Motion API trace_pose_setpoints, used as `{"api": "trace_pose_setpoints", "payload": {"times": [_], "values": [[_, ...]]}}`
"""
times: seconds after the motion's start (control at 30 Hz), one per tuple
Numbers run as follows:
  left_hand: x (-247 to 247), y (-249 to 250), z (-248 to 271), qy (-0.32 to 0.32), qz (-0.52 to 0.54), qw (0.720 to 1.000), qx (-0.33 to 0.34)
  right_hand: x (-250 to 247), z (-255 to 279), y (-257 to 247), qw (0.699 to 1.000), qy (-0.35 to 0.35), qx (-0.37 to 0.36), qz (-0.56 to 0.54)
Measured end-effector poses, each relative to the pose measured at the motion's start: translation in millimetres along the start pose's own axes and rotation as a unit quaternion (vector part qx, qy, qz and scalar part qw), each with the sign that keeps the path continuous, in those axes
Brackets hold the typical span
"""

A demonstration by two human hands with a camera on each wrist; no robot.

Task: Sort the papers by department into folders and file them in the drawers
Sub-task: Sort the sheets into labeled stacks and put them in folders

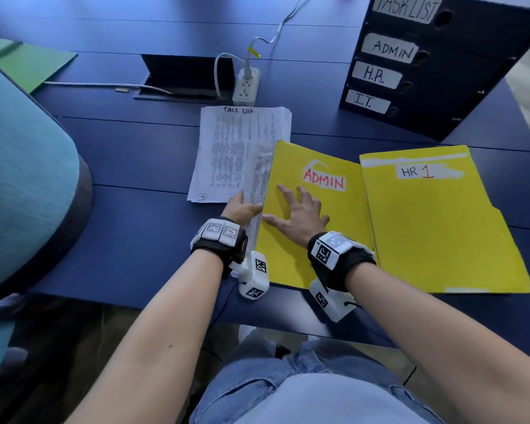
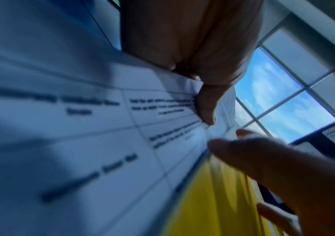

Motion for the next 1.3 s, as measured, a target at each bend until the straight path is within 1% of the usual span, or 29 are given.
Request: {"api": "trace_pose_setpoints", "payload": {"times": [0.1, 0.2, 0.3, 0.43, 0.53, 0.6, 0.7, 0.83, 0.9, 0.97, 1.0, 1.03, 1.07, 1.13, 1.17, 1.2, 1.27, 1.3], "values": [[-19, 11, 11, 0.012, -0.008, 1.0, 0.015, 7, -3, -15, 1.0, 0.013, 0.002, 0.01], [-64, 16, 20, 0.069, -0.037, 0.997, 0.024, 16, -8, -23, 1.0, 0.013, 0.018, 0.011], [-114, 6, 27, 0.11, -0.049, 0.993, 0.004, 31, -15, -34, 1.0, -0.006, 0.014, 0.024], [-166, -16, 35, 0.158, -0.076, 0.984, -0.023, 53, -25, -59, 0.997, -0.034, -0.012, 0.064], [-199, -35, 41, 0.213, -0.114, 0.968, -0.063, 66, -32, -79, 0.994, -0.042, -0.024, 0.093], [-216, -43, 43, 0.244, -0.129, 0.958, -0.081, 73, -34, -87, 0.994, -0.043, -0.017, 0.096], [-230, -47, 44, 0.28, -0.171, 0.938, -0.108, 83, -37, -98, 0.994, -0.049, -0.022, 0.095], [-231, -50, 44, 0.291, -0.196, 0.924, -0.152, 88, -38, -102, 0.994, -0.051, -0.026, 0.089], [-228, -42, 47, 0.318, -0.225, 0.908, -0.156, 79, -39, -101, 0.996, -0.033, -0.034, 0.07], [-219, -24, 46, 0.343, -0.286, 0.884, -0.136, 61, -39, -98, 0.998, 0.012, -0.048, 0.039], [-209, -13, 43, 0.342, -0.314, 0.879, -0.112, 50, -39, -93, 0.998, 0.039, -0.049, 0.016], [-196, -2, 37, 0.33, -0.331, 0.88, -0.08, 40, -38, -86, 0.997, 0.065, -0.043, -0.009], [-178, 9, 30, 0.302, -0.341, 0.889, -0.041, 30, -37, -76, 0.995, 0.089, -0.031, -0.032], [-132, 24, 13, 0.212, -0.34, 0.915, 0.038, 13, -33, -52, 0.991, 0.123, 0.01, -0.057], [-107, 27, 7, 0.162, -0.334, 0.927, 0.055, 7, -30, -39, 0.989, 0.132, 0.037, -0.058], [-84, 27, 2, 0.119, -0.327, 0.935, 0.063, 1, -27, -25, 0.987, 0.139, 0.065, -0.052], [-45, 17, -7, 0.057, -0.314, 0.947, 0.034, -8, -19, 2, 0.981, 0.146, 0.119, -0.04], [-29, 10, -10, 0.033, -0.304, 0.952, 0.007, -10, -14, 14, 0.978, 0.147, 0.14, -0.039]]}}
Point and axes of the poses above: each hand's wrist, its own z-axis away from the middle knuckle, its own x-axis out of the palm, y = z × x, the point moved 8 cm from there along -z, towards the middle knuckle, and after that the axes turned 10 degrees about -y, right-handed, at the moved point
